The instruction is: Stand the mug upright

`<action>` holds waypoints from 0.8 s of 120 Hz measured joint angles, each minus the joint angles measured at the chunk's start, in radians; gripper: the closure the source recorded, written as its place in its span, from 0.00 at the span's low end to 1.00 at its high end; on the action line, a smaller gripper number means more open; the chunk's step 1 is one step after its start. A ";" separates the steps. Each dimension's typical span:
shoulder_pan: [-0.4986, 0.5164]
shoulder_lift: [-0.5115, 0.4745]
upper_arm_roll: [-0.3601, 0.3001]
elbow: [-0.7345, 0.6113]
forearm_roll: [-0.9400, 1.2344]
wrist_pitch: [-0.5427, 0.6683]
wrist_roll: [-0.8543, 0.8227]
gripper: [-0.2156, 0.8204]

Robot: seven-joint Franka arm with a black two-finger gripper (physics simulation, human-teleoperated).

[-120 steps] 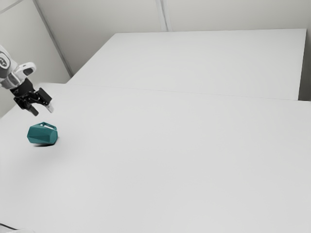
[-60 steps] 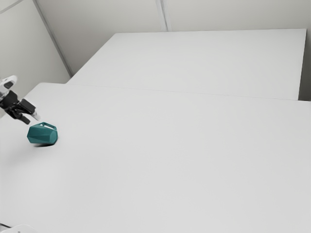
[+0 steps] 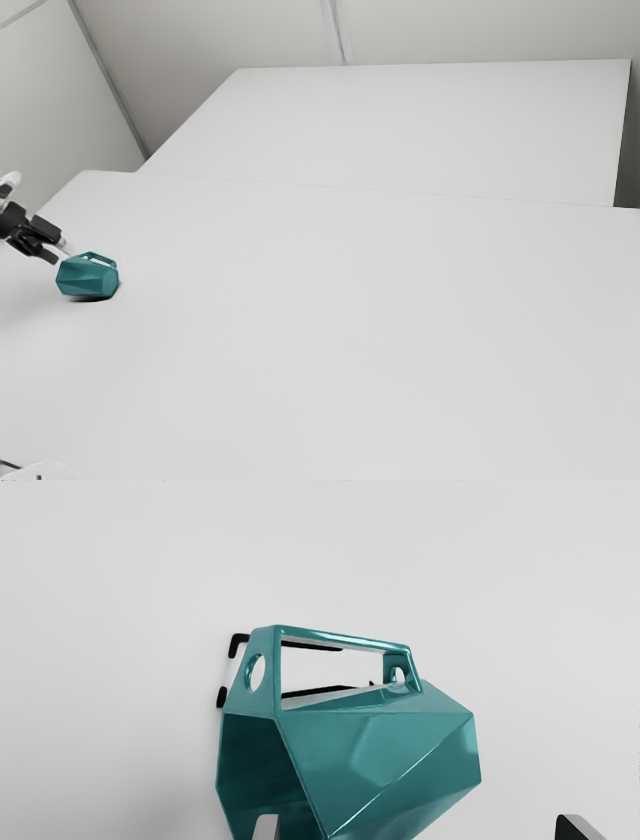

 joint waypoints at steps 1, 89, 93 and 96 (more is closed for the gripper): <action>0.000 0.003 0.000 0.003 -0.002 0.000 0.001 0.21; 0.066 0.107 0.012 0.015 -0.180 -0.065 0.068 0.21; 0.066 0.111 0.012 0.016 -0.192 -0.069 0.073 0.21; 0.067 0.114 0.012 0.016 -0.203 -0.072 0.077 0.21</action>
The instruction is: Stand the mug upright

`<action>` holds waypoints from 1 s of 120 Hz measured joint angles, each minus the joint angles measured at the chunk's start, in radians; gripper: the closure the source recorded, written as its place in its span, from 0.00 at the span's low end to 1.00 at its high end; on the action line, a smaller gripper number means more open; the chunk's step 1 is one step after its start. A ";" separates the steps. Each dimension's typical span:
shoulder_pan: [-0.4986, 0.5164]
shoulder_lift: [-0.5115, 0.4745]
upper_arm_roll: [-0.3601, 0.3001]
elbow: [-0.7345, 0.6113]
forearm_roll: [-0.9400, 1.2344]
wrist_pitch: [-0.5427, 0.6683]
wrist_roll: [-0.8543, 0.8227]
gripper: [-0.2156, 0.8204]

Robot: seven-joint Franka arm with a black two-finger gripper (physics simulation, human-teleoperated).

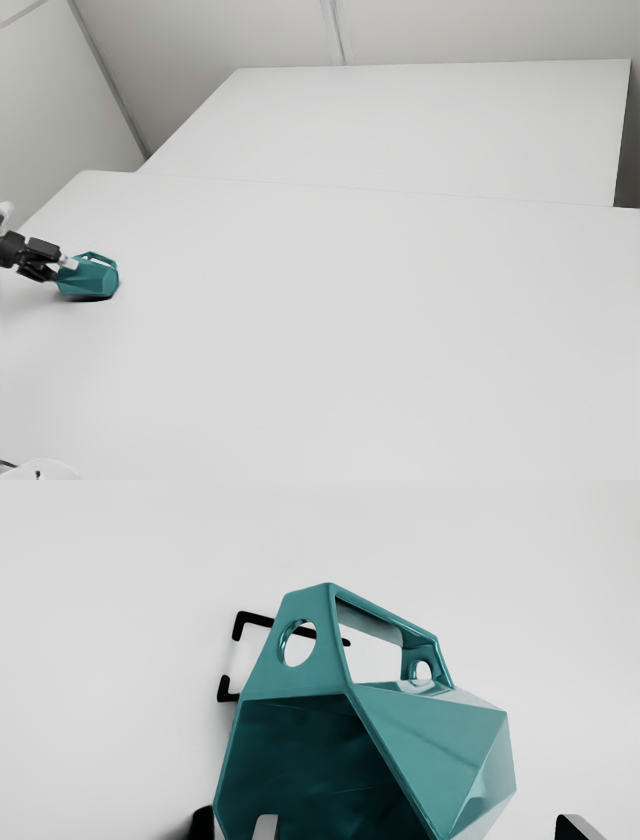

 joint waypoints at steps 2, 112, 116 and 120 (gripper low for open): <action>0.001 0.002 0.000 0.000 -0.006 -0.002 0.002 0.21; 0.031 0.054 -0.011 0.010 -0.124 -0.133 0.142 0.56; 0.031 0.057 -0.012 0.011 -0.126 -0.137 0.145 0.58; 0.031 0.058 -0.012 0.014 -0.128 -0.141 0.148 0.60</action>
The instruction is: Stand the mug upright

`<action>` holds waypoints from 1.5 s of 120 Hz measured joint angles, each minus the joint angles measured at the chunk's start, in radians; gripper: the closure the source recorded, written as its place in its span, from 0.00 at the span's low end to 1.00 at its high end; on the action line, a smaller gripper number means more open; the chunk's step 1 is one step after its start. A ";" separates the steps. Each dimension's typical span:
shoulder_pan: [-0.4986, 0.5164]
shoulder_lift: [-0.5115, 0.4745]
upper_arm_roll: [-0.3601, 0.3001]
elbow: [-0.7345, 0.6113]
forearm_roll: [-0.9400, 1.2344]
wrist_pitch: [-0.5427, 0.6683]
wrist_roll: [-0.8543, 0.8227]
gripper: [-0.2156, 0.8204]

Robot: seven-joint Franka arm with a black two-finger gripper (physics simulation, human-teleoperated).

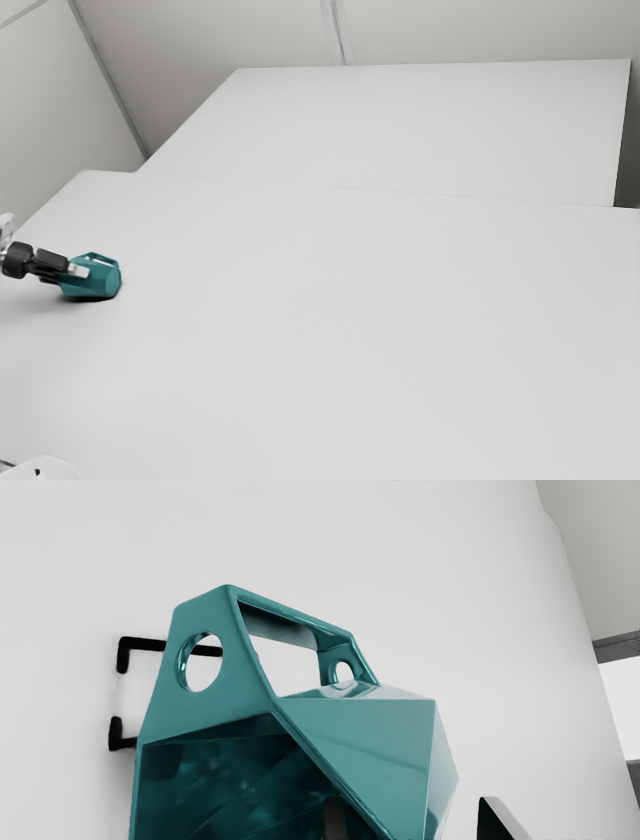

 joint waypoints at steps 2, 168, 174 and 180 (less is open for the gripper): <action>0.000 0.000 0.000 0.001 -0.001 -0.002 0.001 0.62; -0.303 -0.636 -0.082 -0.602 0.259 0.458 0.005 0.97; -0.303 -0.672 -0.119 -0.641 0.303 0.498 -0.015 0.97; -0.307 -0.701 -0.150 -0.673 0.347 0.534 -0.037 0.97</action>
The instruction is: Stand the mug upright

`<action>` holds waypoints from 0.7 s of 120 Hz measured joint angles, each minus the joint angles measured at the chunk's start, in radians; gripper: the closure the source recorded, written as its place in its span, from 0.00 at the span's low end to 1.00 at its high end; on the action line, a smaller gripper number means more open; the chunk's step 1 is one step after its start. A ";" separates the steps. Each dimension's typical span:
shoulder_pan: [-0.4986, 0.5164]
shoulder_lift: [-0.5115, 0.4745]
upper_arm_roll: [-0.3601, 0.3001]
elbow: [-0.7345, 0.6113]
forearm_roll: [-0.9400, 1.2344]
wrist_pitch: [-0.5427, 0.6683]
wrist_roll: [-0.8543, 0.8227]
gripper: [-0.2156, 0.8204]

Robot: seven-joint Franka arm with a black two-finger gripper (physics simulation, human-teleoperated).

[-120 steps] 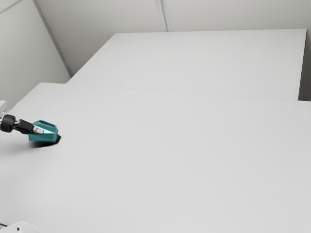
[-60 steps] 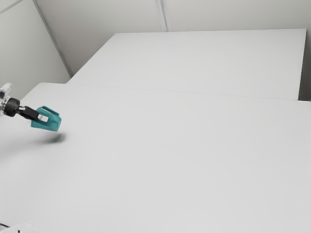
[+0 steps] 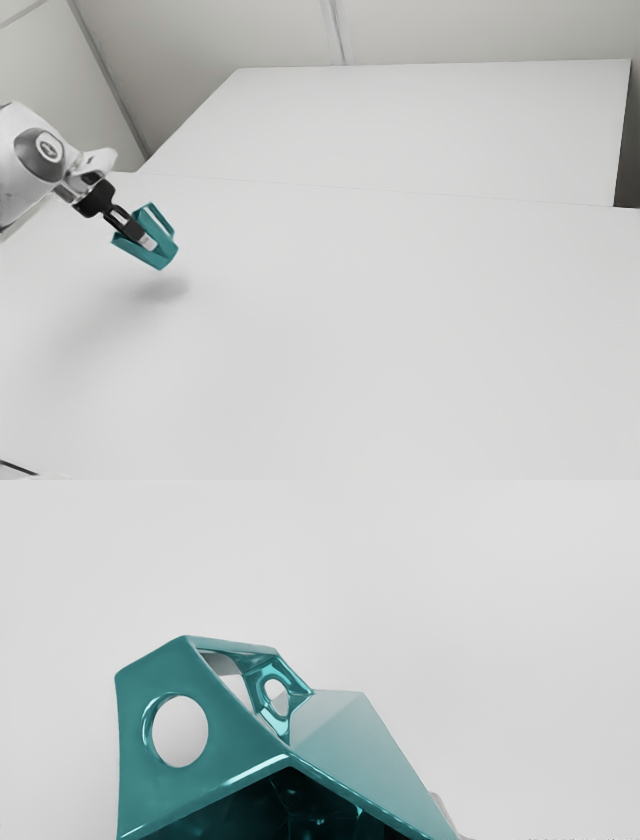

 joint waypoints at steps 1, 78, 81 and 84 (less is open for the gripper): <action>0.000 -0.004 -0.005 -0.006 0.006 0.006 -0.004 0.97; 0.013 -0.234 -0.315 -0.288 0.142 0.172 -0.270 0.97; 0.013 -0.242 -0.322 -0.297 0.142 0.172 -0.280 0.97; 0.014 -0.248 -0.329 -0.305 0.143 0.173 -0.290 0.97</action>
